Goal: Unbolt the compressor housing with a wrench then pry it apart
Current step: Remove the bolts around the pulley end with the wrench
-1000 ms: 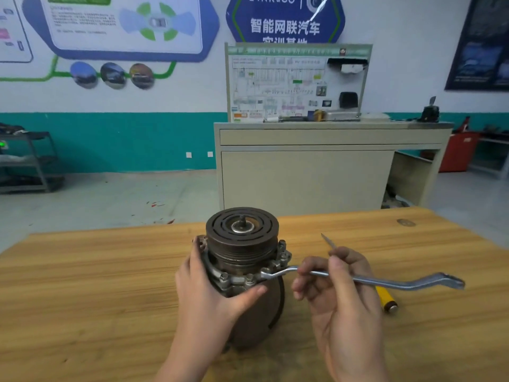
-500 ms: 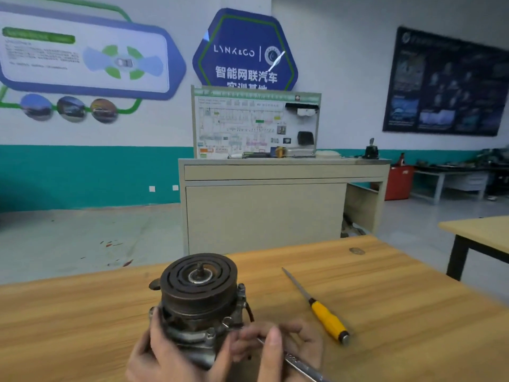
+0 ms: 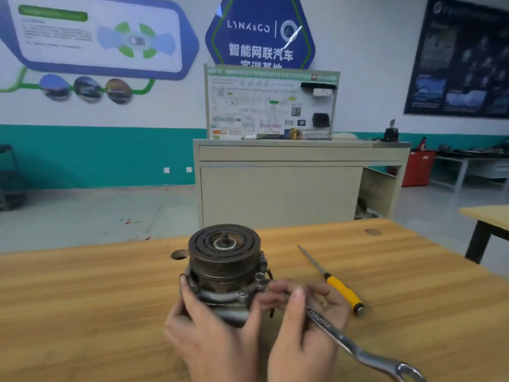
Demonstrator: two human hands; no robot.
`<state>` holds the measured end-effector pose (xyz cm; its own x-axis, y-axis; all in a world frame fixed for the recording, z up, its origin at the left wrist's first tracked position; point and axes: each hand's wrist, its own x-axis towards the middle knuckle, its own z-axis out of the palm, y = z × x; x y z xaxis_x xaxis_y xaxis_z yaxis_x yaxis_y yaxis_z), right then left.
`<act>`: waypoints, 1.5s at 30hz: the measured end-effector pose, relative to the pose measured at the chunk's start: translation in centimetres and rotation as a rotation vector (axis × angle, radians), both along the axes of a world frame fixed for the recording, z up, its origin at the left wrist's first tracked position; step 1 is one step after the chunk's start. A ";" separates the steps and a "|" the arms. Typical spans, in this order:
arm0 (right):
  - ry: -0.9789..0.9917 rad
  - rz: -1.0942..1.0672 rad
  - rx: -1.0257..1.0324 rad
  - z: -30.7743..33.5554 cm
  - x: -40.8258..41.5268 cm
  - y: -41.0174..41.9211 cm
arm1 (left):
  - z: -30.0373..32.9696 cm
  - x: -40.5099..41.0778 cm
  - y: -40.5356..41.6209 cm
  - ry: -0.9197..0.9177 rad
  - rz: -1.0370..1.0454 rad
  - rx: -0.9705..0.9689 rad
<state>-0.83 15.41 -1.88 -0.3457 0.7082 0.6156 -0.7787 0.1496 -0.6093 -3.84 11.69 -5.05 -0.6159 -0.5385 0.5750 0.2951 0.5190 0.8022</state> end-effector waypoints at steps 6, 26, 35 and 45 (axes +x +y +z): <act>-0.039 -0.074 0.005 0.1 -0.5 0.9 | 0.9 0.5 -1.5 -0.037 -0.067 -0.009; -0.409 0.848 -0.522 2.4 -6.6 8.0 | 1.0 -0.6 -3.7 -0.117 -0.283 -0.107; 0.069 0.567 0.105 2.7 -1.7 8.5 | 1.0 -0.9 -4.4 -0.090 -0.320 -0.077; 0.056 0.169 0.531 -0.3 -0.1 5.3 | 0.8 -0.7 -4.2 -0.038 -0.312 -0.110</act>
